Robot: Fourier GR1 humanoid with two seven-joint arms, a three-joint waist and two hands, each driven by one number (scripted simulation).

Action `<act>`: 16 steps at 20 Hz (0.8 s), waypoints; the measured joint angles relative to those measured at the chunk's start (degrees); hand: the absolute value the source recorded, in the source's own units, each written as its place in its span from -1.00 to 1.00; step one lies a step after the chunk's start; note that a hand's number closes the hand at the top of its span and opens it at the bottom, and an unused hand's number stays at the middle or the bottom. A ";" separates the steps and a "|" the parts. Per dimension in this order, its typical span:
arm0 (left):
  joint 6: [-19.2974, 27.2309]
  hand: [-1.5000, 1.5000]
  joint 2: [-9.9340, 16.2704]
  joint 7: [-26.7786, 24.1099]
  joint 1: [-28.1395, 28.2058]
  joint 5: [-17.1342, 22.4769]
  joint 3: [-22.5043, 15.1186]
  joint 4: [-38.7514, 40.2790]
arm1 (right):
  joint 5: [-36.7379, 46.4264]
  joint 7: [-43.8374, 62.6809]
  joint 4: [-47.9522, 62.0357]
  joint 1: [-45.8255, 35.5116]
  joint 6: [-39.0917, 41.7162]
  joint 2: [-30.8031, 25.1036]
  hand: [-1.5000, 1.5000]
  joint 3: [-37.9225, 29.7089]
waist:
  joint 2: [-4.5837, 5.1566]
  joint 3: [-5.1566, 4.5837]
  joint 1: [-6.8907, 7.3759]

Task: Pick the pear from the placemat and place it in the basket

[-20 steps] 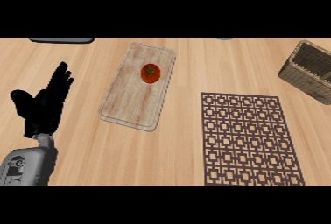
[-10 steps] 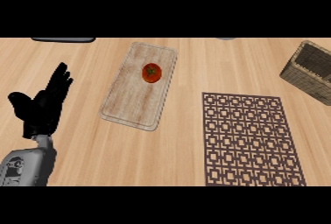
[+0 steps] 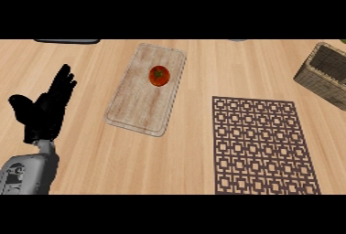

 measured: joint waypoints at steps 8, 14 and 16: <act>0.29 0.00 -0.72 -1.40 -0.35 -0.38 -0.16 1.55 | 1.22 -0.11 1.19 1.34 -1.44 -0.36 1.00 0.38 | 0.11 0.00 0.18; 0.11 0.00 -0.90 -3.18 -0.35 -0.40 0.10 3.17 | 2.36 0.26 2.00 1.95 -1.56 -0.41 1.00 1.03 | 0.20 0.02 0.34; -0.23 0.00 -0.51 -2.56 -0.82 -0.10 0.29 2.79 | 2.56 -0.04 2.21 1.74 -0.73 -0.79 1.00 1.12 | 0.17 0.03 0.39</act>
